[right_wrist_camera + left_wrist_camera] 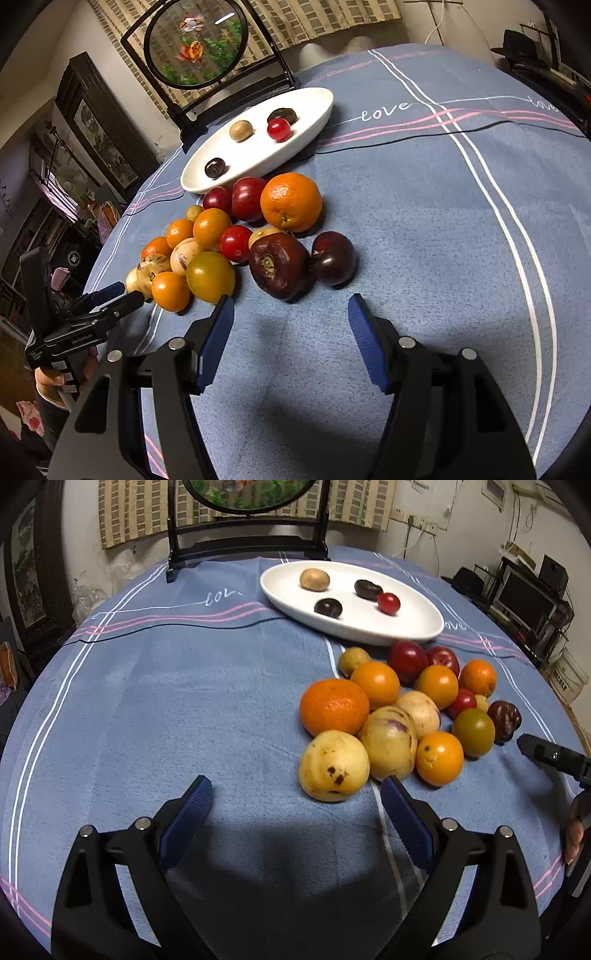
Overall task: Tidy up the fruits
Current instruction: 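Move the left tool to the yellow potato and grasp it, then lift the yellow potato with the left tool while the right tool grasps a dark red plum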
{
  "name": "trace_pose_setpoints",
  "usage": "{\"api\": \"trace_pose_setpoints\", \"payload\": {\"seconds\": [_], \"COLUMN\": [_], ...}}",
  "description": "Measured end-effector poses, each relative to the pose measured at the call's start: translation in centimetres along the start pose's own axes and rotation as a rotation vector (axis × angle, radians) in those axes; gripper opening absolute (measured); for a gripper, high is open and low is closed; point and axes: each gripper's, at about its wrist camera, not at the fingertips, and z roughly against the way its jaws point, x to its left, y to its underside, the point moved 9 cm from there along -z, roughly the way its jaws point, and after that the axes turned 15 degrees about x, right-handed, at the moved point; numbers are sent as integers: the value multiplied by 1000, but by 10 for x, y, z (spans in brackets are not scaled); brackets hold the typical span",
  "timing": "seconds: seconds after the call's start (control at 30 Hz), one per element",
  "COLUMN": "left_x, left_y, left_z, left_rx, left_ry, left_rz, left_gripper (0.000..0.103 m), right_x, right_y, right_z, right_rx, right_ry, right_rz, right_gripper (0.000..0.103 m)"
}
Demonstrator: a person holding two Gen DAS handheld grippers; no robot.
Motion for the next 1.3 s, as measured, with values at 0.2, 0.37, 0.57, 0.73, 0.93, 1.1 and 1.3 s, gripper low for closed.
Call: {"api": "trace_pose_setpoints", "payload": {"seconds": [0.2, 0.37, 0.57, 0.73, 0.93, 1.1, 1.3], "left_x": [0, 2, -10, -11, -9, -10, -12], "left_y": [-1, -5, -12, -12, -12, -11, -12], "left_z": [-9, -13, -9, -9, -10, -10, -11], "left_rx": [37, 54, 32, 28, 29, 29, 36], "left_ry": [-24, -51, -7, 31, 78, 76, 52], "left_rz": [-3, -6, -46, -39, -8, -9, -20], "left_gripper": [93, 78, 36, 37, 37, 37, 37], "right_x": [4, 3, 4, 8, 28, 23, 31], "right_y": [2, 3, 3, 2, 2, -10, -27], "right_z": [0, 0, -1, 2, -9, -20, -31], "right_rx": [-3, -1, 5, -11, 42, 69, 71], "right_ry": [-1, 3, 23, 77, 116, 241, 338], "right_rz": [18, 17, 23, 50, 146, 162, 239], "right_gripper": [65, 65, 65, 65, 65, 65, 44]}}
